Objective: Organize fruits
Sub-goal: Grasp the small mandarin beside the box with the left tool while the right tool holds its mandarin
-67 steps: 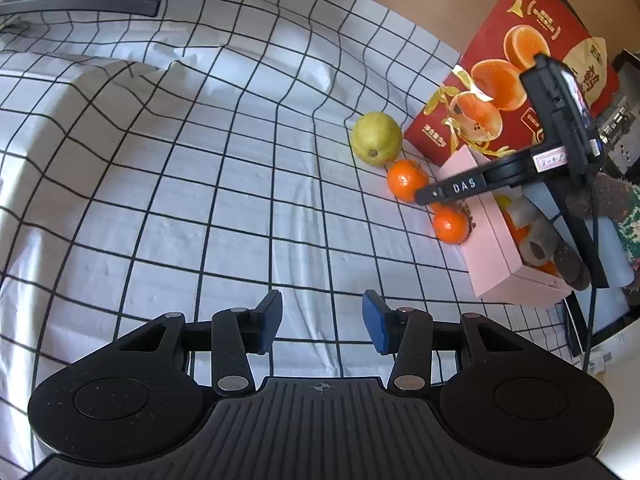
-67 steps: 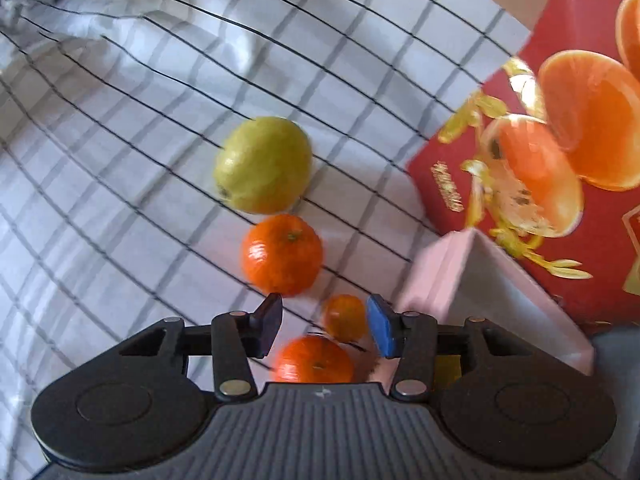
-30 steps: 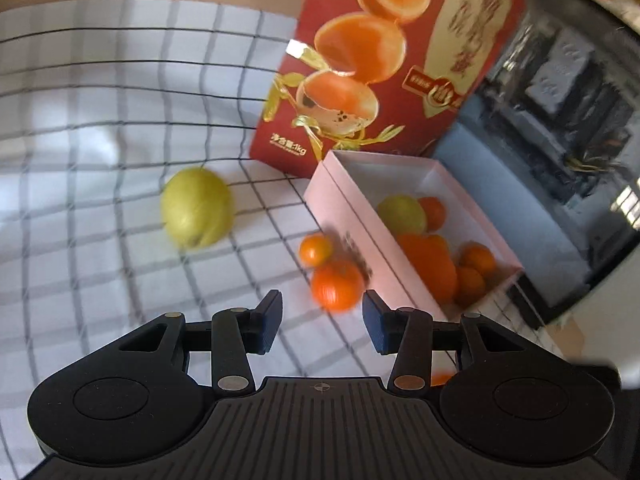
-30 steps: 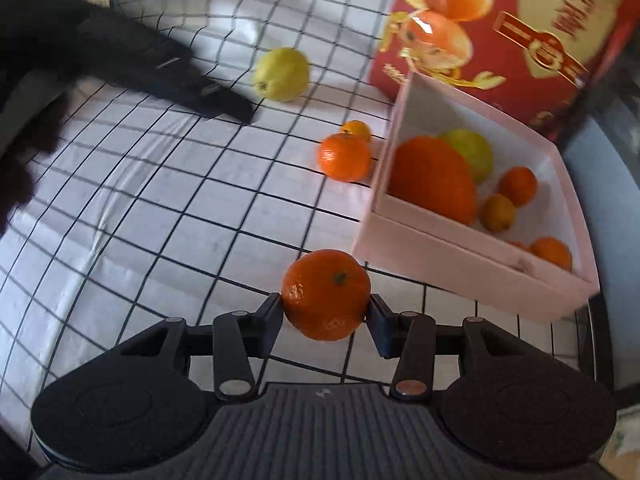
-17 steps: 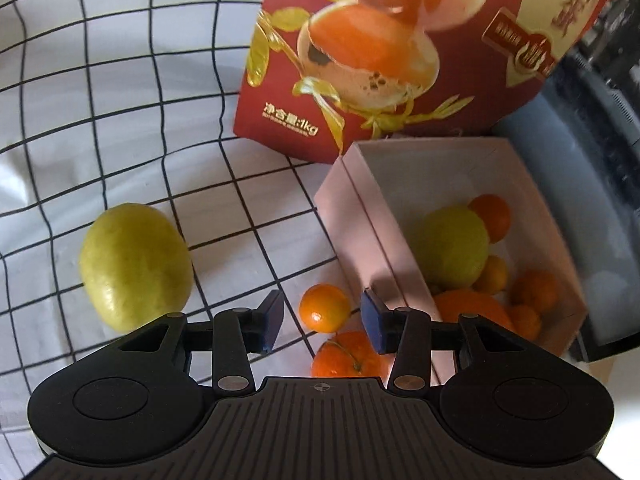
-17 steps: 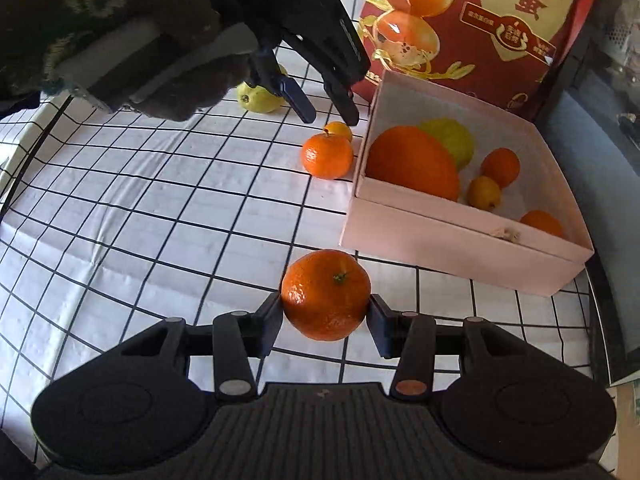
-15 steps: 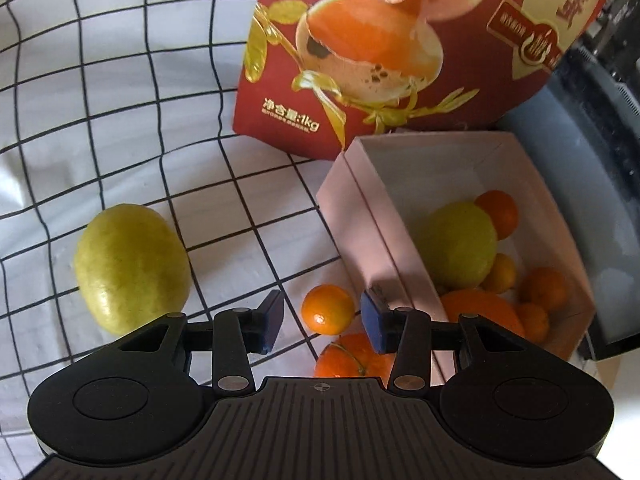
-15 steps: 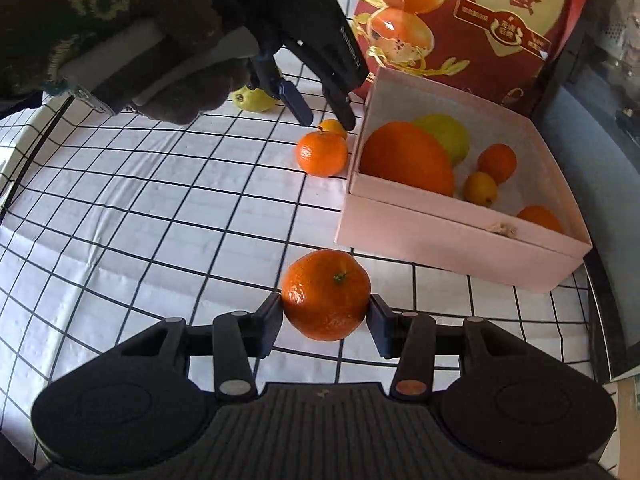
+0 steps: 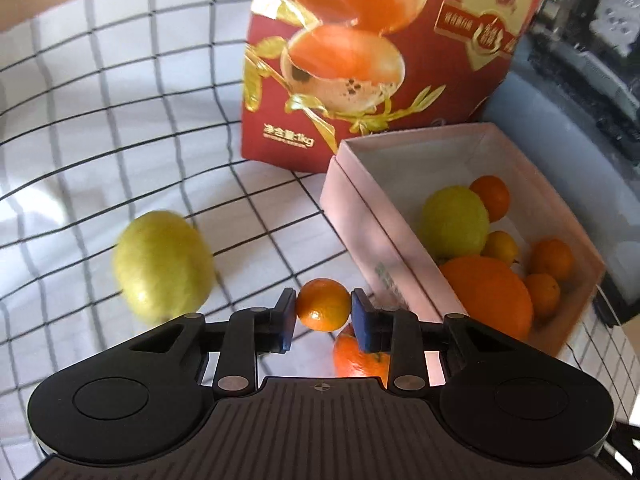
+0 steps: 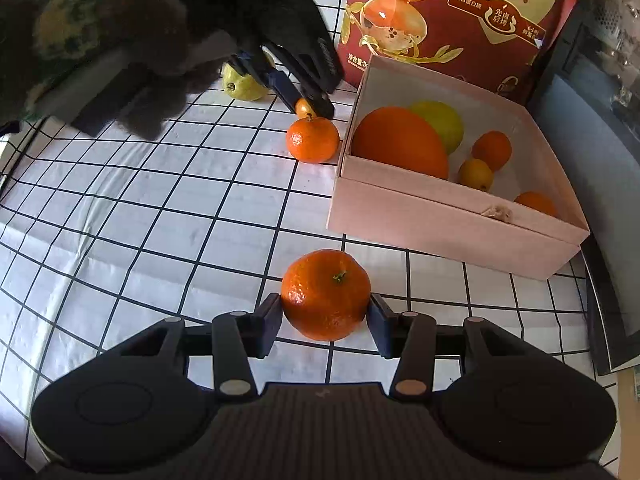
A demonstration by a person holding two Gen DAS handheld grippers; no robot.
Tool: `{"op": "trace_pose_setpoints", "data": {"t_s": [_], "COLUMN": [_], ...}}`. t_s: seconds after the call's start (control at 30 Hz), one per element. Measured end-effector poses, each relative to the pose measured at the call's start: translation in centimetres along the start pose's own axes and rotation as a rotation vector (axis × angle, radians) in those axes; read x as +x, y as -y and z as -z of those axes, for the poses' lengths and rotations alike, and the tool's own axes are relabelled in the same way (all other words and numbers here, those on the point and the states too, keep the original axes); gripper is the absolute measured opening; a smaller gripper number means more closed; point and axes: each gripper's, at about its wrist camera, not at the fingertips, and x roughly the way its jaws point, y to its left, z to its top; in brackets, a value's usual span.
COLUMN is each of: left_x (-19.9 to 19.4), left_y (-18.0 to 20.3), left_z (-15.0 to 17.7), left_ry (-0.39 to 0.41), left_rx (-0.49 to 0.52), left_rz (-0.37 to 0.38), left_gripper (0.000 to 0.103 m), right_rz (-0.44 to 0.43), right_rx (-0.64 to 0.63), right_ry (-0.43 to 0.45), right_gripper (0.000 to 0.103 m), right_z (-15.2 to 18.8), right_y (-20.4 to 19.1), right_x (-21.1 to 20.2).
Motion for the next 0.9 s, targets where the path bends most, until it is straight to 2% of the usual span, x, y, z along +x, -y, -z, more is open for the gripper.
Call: {"op": "trace_pose_setpoints", "data": {"t_s": [0.13,0.27,0.5,0.73,0.9], "left_x": [-3.4,-6.7,-9.8,-10.5,-10.6], "left_y": [-1.0,-1.7,-1.3,0.0,1.1], "left_z": [2.7,6.9,14.4,17.1,17.4], "left_ry": [0.039,0.056,0.020,0.012,0.004], "left_rx": [-0.048,-0.110,-0.165,-0.154,-0.132], "left_rz": [0.002,0.012,-0.011,-0.019,-0.014], "left_gripper": [0.034,0.034,0.034,0.034,0.034], "right_rz": [0.006,0.013,0.023,0.022,0.030], "right_rx": [-0.012,-0.032,-0.047,-0.005,0.055], "right_ry": [0.017,0.045,0.061,0.052,0.069], "right_gripper": [0.047,0.048,0.052,0.066,0.070], "right_z": [-0.4,-0.8,-0.2,1.4,1.2], "right_y": [-0.4,-1.1,-1.6,-1.2,-0.6], "right_x": [0.1,-0.1,-0.5,-1.1,-1.4]}}
